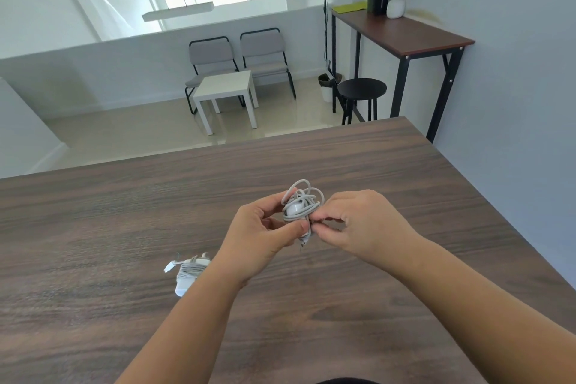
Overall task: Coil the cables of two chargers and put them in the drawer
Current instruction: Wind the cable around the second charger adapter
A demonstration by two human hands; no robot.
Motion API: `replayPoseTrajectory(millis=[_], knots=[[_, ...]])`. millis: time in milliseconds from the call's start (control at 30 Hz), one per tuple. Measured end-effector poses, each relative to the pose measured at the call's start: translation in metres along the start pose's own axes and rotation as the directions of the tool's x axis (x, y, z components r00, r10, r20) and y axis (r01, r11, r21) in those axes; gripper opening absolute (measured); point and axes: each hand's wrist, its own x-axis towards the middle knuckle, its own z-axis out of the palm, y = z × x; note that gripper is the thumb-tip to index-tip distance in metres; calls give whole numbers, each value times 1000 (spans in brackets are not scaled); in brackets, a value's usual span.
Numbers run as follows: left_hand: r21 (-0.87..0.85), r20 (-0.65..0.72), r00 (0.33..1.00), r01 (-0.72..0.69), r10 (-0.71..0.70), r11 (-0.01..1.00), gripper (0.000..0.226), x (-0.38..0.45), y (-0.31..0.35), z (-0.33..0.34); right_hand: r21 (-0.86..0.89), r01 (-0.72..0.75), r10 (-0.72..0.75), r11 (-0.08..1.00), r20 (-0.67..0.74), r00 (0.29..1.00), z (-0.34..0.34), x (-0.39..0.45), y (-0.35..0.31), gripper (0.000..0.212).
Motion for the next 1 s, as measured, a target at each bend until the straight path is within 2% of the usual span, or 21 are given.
replayPoseTrajectory(millis=[167,400,500,567,633,700,767,867,1000], knots=[[-74,31,999,33,-30,997,43,-2,-5,2,-90,-3,-12,996,-163,987,4,2,-7,6],[-128,14,998,62,-61,990,50,1,-7,-2,-183,150,-183,972,-179,967,2,8,-5,2],[-108,-28,997,62,-66,992,56,1,-7,2,-178,152,-182,972,-171,968,7,6,-3,2],[-91,-90,995,43,-52,995,48,2,-6,5,-57,102,-111,993,-200,974,13,3,-3,4],[-96,-135,990,18,-31,995,43,3,-6,7,183,-10,55,983,-242,969,15,0,-8,5],[-105,-150,989,3,-19,994,42,3,-5,7,467,-186,306,864,-195,932,11,-2,-14,14],[-106,-135,991,2,-16,994,42,3,-6,7,615,-311,448,725,-79,890,7,-5,-18,27],[-111,-115,993,1,-14,994,40,1,-7,8,590,-339,465,732,-70,882,3,-7,-22,35],[-126,-123,992,-25,9,992,34,1,-4,11,519,-302,415,800,-115,902,5,-9,-28,30]])
